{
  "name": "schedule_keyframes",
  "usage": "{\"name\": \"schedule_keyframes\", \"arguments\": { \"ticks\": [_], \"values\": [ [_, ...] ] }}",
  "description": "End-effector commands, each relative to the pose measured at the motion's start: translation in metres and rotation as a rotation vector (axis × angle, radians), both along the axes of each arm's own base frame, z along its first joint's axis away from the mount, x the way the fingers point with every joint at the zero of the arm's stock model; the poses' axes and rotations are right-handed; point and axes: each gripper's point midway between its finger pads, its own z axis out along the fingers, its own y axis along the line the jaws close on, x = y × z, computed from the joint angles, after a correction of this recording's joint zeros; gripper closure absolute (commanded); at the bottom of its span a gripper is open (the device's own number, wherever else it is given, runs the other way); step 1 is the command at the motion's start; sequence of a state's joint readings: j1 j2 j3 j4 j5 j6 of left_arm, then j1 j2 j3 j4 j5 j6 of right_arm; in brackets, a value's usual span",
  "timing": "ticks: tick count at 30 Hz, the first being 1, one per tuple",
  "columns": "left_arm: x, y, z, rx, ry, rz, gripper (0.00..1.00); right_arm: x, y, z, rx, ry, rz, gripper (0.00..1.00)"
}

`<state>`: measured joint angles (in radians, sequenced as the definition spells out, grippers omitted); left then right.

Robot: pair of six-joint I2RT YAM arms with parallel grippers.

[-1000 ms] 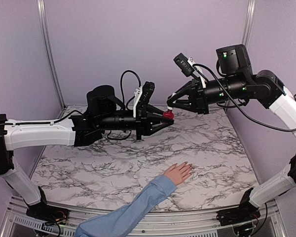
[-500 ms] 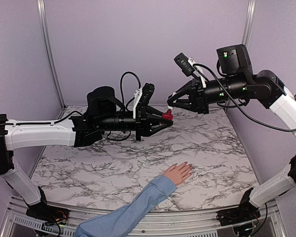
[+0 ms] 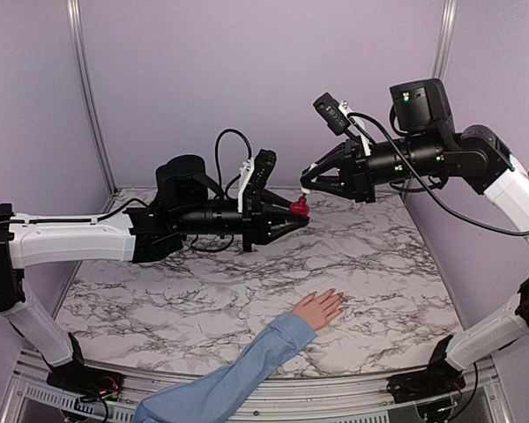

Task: Paint the nails
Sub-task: Unscrew the nail polish bottle cap from the nail polish bottle.

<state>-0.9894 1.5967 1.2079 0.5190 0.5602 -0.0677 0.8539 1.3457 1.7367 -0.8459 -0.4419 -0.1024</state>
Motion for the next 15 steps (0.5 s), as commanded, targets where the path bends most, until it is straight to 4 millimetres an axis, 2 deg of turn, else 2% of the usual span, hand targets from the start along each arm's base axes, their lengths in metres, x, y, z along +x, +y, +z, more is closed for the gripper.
{"name": "schedule_keyframes", "arguments": {
  "ticks": [1, 15],
  "values": [
    [0.01, 0.003, 0.001, -0.012, -0.004, 0.034, 1.0, -0.011, -0.004, 0.021, 0.048, -0.034, 0.014, 1.0],
    [0.009, 0.004, 0.005, -0.018, -0.008, 0.033, 1.0, -0.008, 0.001, 0.009, 0.027, -0.003, 0.019, 1.0]
  ]
}}
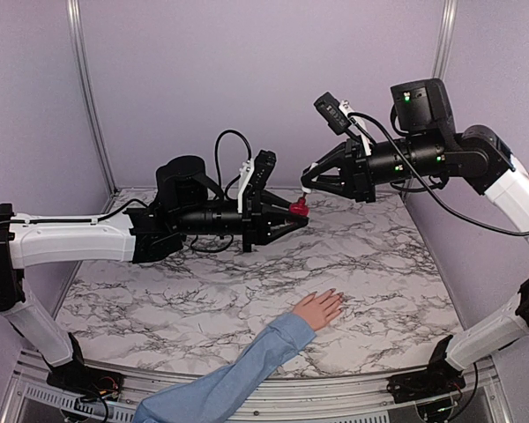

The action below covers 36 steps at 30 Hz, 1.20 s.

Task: Paint the nails
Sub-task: Unscrew the nail polish bottle cap from the nail polish bottle, then remove the excess polish from the bottle rim.

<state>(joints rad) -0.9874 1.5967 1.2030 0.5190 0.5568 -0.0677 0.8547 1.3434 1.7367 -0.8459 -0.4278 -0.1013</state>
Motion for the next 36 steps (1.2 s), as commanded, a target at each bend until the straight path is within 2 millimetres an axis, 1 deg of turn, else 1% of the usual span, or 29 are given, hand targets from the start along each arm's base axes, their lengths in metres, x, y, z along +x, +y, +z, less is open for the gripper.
{"name": "schedule_keyframes", "arguments": {
  "ticks": [1, 11, 22, 26, 36],
  "values": [
    [0.008, 0.004, 0.007, -0.023, -0.012, 0.029, 1.0, -0.01, 0.003, 0.007, 0.027, 0.006, 0.034, 1.0],
    [0.009, 0.003, 0.011, -0.029, -0.017, 0.03, 1.0, -0.011, 0.008, -0.005, 0.005, 0.028, 0.056, 1.0],
    [0.008, 0.002, 0.013, -0.034, -0.018, 0.022, 1.0, -0.01, 0.008, -0.017, -0.018, 0.042, 0.052, 1.0],
    [0.008, 0.001, 0.011, -0.03, -0.013, 0.023, 1.0, -0.013, 0.012, -0.012, -0.003, 0.039, 0.067, 1.0],
    [0.009, 0.001, 0.005, -0.014, -0.005, 0.027, 1.0, -0.021, 0.022, 0.007, 0.069, 0.023, 0.126, 1.0]
  ]
}}
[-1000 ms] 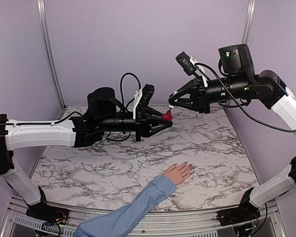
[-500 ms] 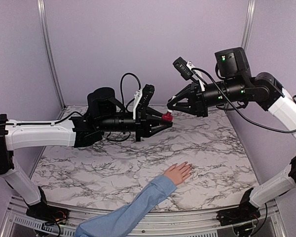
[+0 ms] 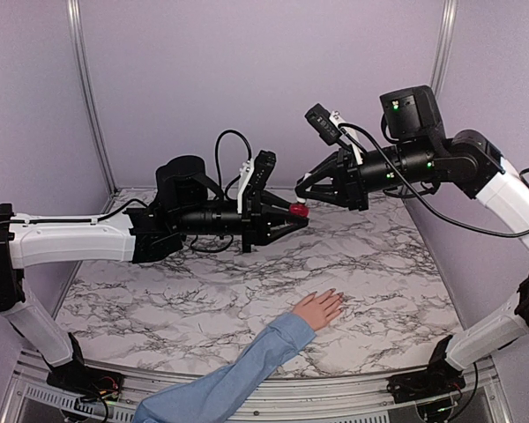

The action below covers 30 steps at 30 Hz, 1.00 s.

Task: Paint the nails
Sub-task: Remove the excess polish from the bottle rim.

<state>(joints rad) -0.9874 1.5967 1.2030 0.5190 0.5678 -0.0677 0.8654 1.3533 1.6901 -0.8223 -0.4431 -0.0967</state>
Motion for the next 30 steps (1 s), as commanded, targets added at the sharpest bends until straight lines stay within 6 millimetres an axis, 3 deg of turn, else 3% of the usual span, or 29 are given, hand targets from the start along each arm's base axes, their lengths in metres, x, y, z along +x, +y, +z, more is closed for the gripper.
{"name": "schedule_keyframes", "arguments": {
  "ticks": [1, 30],
  "values": [
    [0.011, 0.001, 0.004, -0.012, -0.004, 0.038, 1.0, -0.021, 0.014, 0.025, 0.095, -0.005, 0.109, 1.0],
    [0.004, 0.002, 0.0, 0.011, -0.007, 0.009, 1.0, -0.021, 0.005, 0.048, 0.156, -0.059, 0.079, 1.0]
  ]
}}
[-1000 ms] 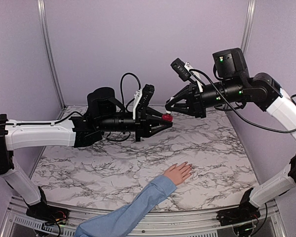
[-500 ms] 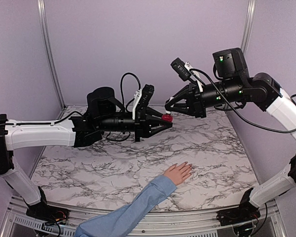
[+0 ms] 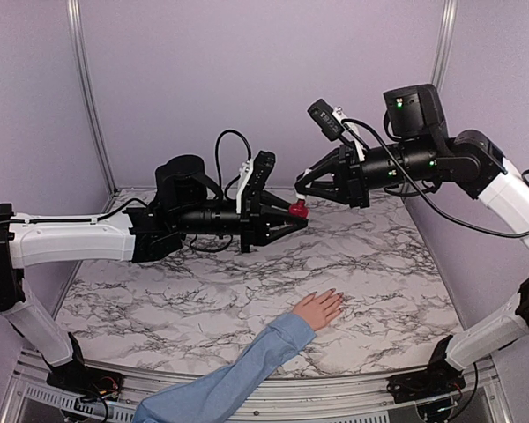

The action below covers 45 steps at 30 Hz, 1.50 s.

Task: Paint the nails
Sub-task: Remove the excess polish from the bottle rim.

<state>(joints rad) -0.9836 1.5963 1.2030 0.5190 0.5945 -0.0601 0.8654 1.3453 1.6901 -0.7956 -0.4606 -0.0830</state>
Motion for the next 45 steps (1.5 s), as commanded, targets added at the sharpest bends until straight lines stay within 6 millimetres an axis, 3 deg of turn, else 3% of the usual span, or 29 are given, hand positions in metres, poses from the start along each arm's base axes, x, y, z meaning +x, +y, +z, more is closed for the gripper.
{"name": "schedule_keyframes", "arguments": {
  "ticks": [1, 16, 26, 33, 45],
  "values": [
    [0.007, 0.001, 0.0, 0.009, 0.0, 0.032, 1.0, -0.019, 0.004, 0.04, 0.124, -0.055, 0.068, 1.0],
    [0.008, 0.005, 0.005, 0.002, -0.007, 0.047, 1.0, -0.02, -0.005, 0.03, 0.089, -0.038, 0.037, 1.0],
    [0.007, 0.006, 0.004, 0.002, -0.011, 0.048, 1.0, -0.018, -0.017, 0.036, 0.098, -0.054, -0.004, 1.0],
    [0.005, 0.005, 0.009, -0.005, -0.024, 0.035, 1.0, 0.005, -0.031, 0.034, 0.131, 0.008, -0.091, 1.0],
    [0.002, 0.002, 0.01, -0.008, -0.028, 0.02, 1.0, 0.008, -0.019, 0.032, 0.142, 0.022, -0.048, 1.0]
  ]
}}
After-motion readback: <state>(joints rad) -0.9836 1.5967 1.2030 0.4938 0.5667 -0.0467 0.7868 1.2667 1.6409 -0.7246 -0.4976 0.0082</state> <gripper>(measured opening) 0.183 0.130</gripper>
